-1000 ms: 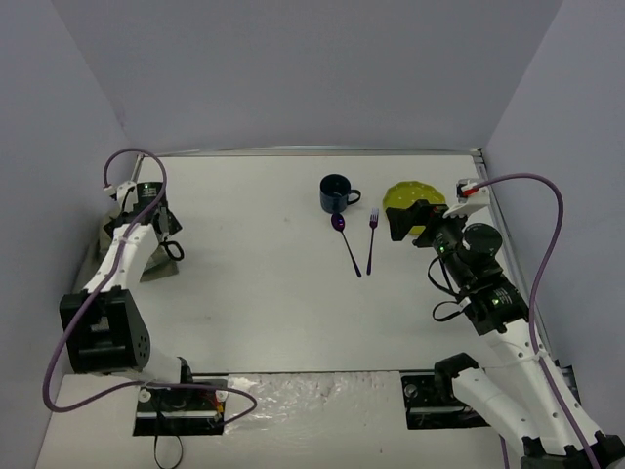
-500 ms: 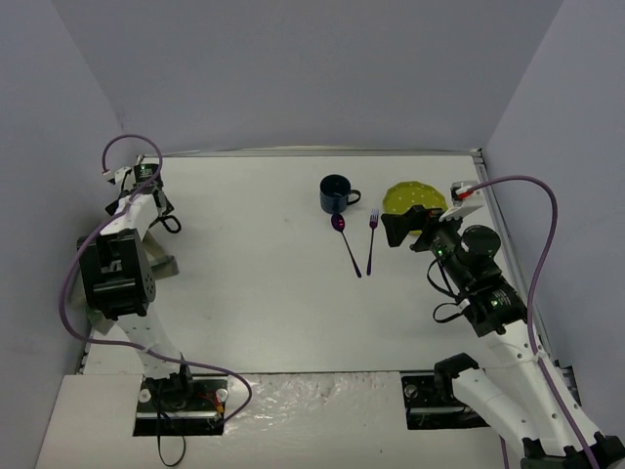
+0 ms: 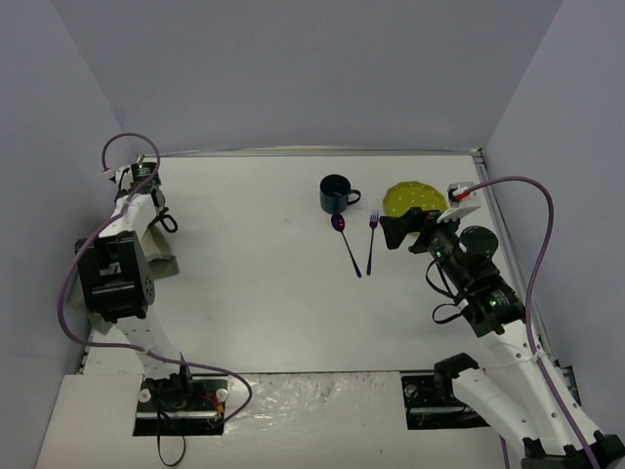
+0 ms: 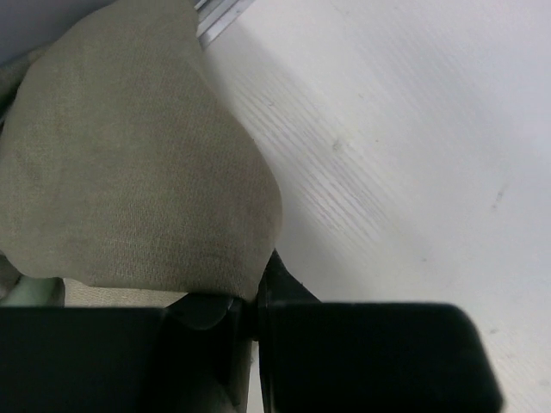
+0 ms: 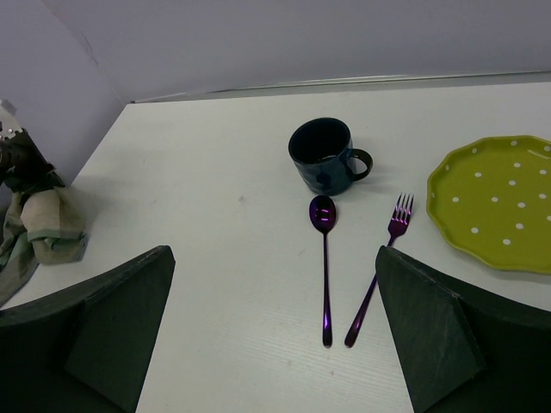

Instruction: Set the dinner table for one person

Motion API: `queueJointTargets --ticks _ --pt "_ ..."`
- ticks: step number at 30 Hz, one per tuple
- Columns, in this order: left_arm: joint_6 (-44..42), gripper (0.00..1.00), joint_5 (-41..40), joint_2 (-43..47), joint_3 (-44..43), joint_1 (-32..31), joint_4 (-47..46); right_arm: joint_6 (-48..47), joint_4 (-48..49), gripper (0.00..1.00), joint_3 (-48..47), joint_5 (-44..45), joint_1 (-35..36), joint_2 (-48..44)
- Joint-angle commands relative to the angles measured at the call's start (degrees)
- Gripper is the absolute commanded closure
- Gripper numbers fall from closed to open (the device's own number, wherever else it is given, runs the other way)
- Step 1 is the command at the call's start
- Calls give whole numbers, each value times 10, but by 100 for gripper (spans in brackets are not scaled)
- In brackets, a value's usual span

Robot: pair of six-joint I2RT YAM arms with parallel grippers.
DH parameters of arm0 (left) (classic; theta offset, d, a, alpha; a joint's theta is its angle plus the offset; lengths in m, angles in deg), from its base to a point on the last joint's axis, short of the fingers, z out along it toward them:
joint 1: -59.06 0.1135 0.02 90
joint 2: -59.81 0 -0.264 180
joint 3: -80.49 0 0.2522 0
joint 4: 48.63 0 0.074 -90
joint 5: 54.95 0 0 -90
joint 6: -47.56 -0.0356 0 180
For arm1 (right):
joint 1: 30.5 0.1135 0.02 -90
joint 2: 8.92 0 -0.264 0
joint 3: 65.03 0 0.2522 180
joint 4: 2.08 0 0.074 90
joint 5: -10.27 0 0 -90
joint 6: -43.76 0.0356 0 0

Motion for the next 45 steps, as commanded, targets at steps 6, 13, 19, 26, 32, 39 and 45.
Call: queueJointTargets --ticks 6,13,19,26,32,39,45 --pt "85 100 136 180 -1 -101 5 4 46 0 -22 -16 4 29" --pt "218 100 203 277 85 -220 -93 6 48 0 -48 -71 8 83" --pt "268 97 190 292 165 -346 -209 -5 51 0 -56 -102 35 151" --pt "257 70 233 215 199 -399 -263 -39 68 0 -41 -53 115 244" --pt "200 24 224 247 162 -387 -160 -59 103 0 -40 -64 139 328" --pt "141 11 231 347 159 -247 -15 -92 117 4 -84 -60 138 443" --pt "110 11 263 430 214 -119 52 -99 130 12 -117 -69 120 526"
